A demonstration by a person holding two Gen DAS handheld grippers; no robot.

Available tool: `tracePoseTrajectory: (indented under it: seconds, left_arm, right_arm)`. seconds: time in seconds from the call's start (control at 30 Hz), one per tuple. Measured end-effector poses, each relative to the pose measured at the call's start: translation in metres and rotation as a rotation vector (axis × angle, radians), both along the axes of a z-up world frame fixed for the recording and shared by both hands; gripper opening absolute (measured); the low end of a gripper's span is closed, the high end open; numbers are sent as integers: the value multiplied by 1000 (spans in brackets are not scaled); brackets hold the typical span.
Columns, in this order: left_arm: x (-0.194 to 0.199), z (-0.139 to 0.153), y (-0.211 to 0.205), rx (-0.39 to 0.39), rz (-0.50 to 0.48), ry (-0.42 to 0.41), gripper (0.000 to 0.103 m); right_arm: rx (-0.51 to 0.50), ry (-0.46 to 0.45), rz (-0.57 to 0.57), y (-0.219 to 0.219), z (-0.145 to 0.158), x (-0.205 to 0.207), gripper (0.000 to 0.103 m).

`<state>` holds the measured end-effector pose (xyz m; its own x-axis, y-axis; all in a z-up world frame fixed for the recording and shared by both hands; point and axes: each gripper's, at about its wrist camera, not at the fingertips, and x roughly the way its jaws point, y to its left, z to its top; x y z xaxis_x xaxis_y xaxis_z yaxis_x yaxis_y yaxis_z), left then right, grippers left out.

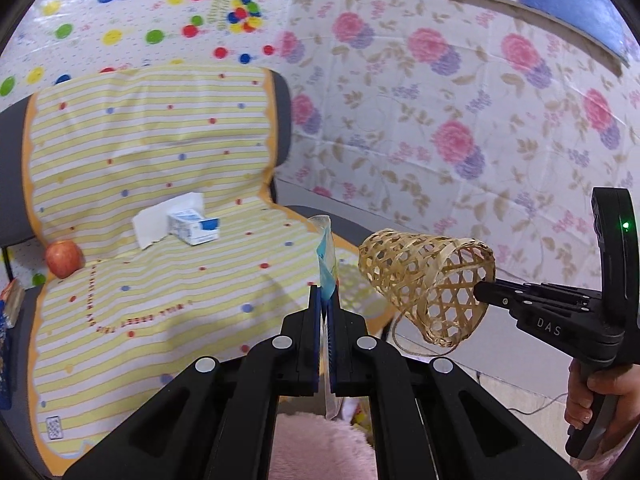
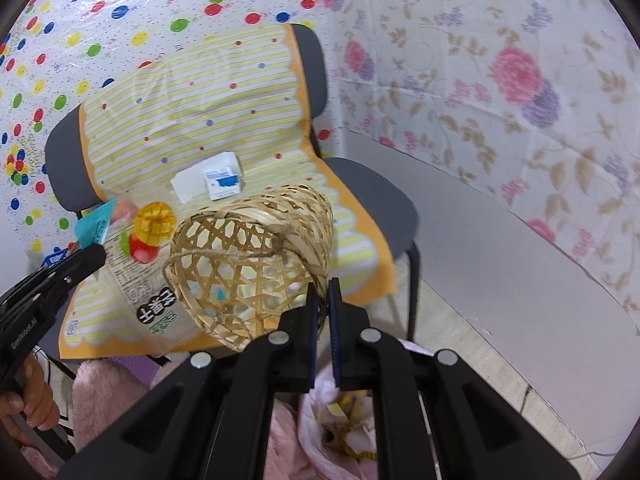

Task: Collect trash
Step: 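Carry the basket and snack packet toward the pink bin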

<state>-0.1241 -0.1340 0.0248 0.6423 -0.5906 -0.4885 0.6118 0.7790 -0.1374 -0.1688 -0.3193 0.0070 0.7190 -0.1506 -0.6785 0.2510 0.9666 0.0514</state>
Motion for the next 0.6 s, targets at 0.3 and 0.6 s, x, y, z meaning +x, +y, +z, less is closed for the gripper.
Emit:
tracePoseTrajectory:
  seconds: [0.3,0.6]
  left_arm:
    - [-15,-14,-31,-6,-99,33,3]
    - [-19,-35,-70,53,-178,76,3]
  right_arm:
    - [-3,31,-120,-29,-6,-49,6]
    - [31,101,-184,-52,-34,-70,6]
